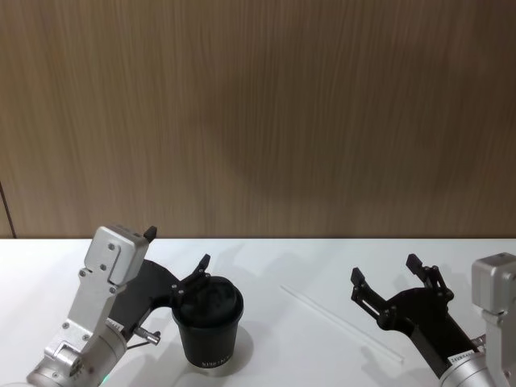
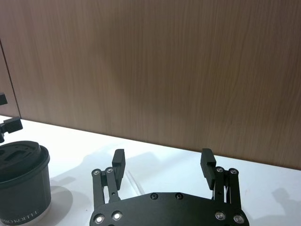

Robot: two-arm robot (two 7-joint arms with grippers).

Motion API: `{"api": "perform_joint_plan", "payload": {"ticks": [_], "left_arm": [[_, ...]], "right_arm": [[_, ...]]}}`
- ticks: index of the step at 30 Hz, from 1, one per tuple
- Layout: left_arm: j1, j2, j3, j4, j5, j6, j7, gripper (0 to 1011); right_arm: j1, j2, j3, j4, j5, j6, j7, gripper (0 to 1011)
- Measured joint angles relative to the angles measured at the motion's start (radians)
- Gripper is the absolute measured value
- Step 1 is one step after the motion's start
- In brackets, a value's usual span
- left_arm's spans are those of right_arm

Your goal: Pick up the straw with one hand, pass it to the other hand, and insert it into the cup.

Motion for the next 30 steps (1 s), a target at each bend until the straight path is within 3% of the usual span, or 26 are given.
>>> {"api": "perform_joint_plan", "payload": {"ticks": [20,30], "left_arm": [[0.0,0.0,0.0,0.0,0.0,0.0,0.0,1003],[0.0,0.0,0.0,0.0,0.0,0.0,0.0,1003]], "right_arm": [[0.001,0.0,0.001,0.0,0.0,0.002,0.001,1001],[0.04,0.017,0.018,0.011,0.026,0.059,0.039,1001]]}}
